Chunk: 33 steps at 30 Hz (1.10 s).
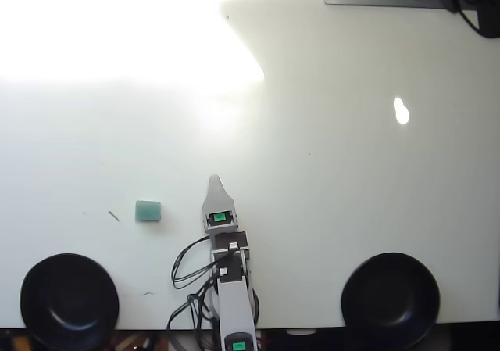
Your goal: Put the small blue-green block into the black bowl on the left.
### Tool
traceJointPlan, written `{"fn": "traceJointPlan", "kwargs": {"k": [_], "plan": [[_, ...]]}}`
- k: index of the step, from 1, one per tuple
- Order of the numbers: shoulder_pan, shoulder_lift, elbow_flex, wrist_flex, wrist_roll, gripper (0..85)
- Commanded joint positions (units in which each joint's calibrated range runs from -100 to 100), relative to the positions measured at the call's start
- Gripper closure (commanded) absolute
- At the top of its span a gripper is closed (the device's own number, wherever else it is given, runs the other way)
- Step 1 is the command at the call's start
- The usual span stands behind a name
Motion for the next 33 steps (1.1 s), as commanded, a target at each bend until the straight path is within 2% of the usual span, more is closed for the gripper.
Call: {"fn": "traceJointPlan", "kwargs": {"k": [1, 7, 16, 22, 25, 33], "plan": [[0.00, -0.48, -1.57, -0.01, 0.15, 36.7], [-0.05, -1.02, -1.57, -0.58, 0.34, 36.8], [0.00, -1.34, 8.04, -8.69, 3.91, 36.9], [1.66, -1.45, 18.12, -18.90, 9.23, 39.1], [4.40, -1.45, 23.48, -25.47, 11.38, 39.1], [10.99, -1.34, 31.98, -34.55, 17.34, 39.8]]}}
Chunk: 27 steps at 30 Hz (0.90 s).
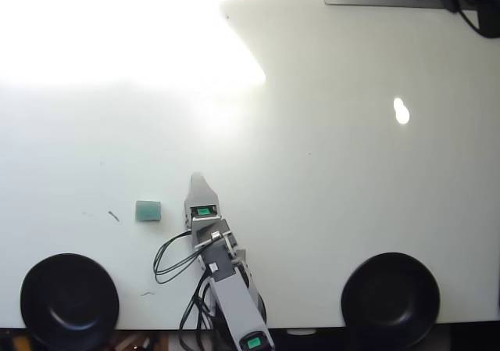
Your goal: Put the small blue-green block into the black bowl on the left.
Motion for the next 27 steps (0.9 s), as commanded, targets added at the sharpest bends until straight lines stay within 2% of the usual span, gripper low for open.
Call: {"fn": "traceJointPlan", "kwargs": {"k": [1, 7, 11, 15, 27], "plan": [[1.17, -1.21, 5.57, -3.26, 2.20, 40.5], [2.49, -1.21, 6.50, -8.94, 6.45, 44.4], [7.81, -1.11, 8.81, -10.88, 11.62, 44.5], [9.62, -0.46, 11.39, -11.12, 12.60, 44.5], [16.21, 11.75, 16.85, -9.91, 12.99, 44.5]]}}
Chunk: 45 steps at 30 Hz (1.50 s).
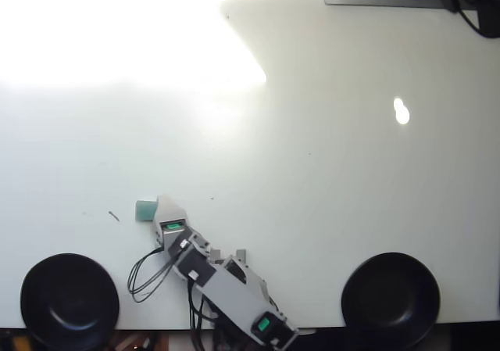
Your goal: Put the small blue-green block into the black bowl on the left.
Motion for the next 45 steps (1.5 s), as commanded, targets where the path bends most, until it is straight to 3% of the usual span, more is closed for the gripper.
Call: {"fn": "traceJointPlan", "kwargs": {"k": [1, 15, 32, 36, 39, 43, 45], "plan": [[1.32, 2.55, 4.29, 1.77, 0.05, 44.6], [2.25, 22.69, 4.29, 10.69, 0.00, 44.5], [2.49, 29.12, 3.83, 12.06, -0.15, 47.8], [2.49, 29.44, 3.83, 12.39, -0.15, 51.4], [2.34, 29.44, 3.83, 12.55, -0.05, 60.3], [2.25, 27.94, 3.27, 12.55, 0.34, 82.4], [2.30, 26.44, 3.46, 12.55, 0.15, 82.4]]}}
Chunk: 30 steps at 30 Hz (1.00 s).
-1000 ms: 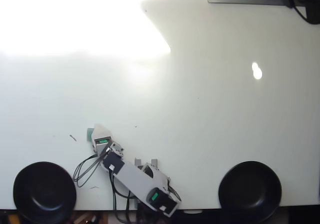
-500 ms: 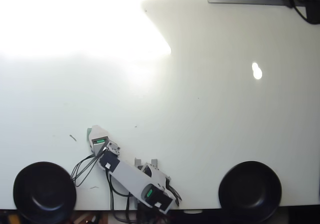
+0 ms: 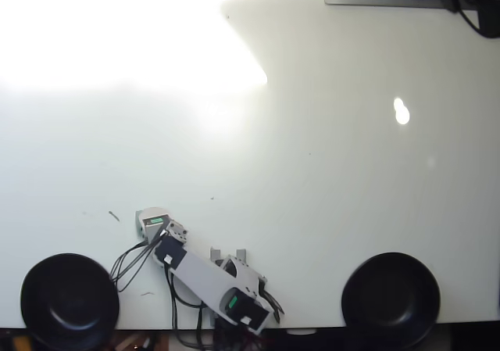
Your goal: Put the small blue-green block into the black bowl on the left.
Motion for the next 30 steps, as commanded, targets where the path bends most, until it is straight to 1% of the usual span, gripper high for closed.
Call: {"fn": "traceJointPlan", "kwargs": {"k": [1, 9, 11, 18, 24, 30], "plan": [[-0.34, -3.42, 3.37, 1.53, -0.20, 82.4], [-0.44, -10.70, 12.61, -4.23, -0.68, 82.4], [0.63, -13.16, 14.92, -4.63, -1.07, 82.4], [7.67, -17.02, 24.72, -6.58, -2.83, 82.4], [13.09, -15.63, 33.86, -7.72, -6.01, 82.4], [17.97, -12.20, 35.99, -7.39, -11.09, 82.4]]}}
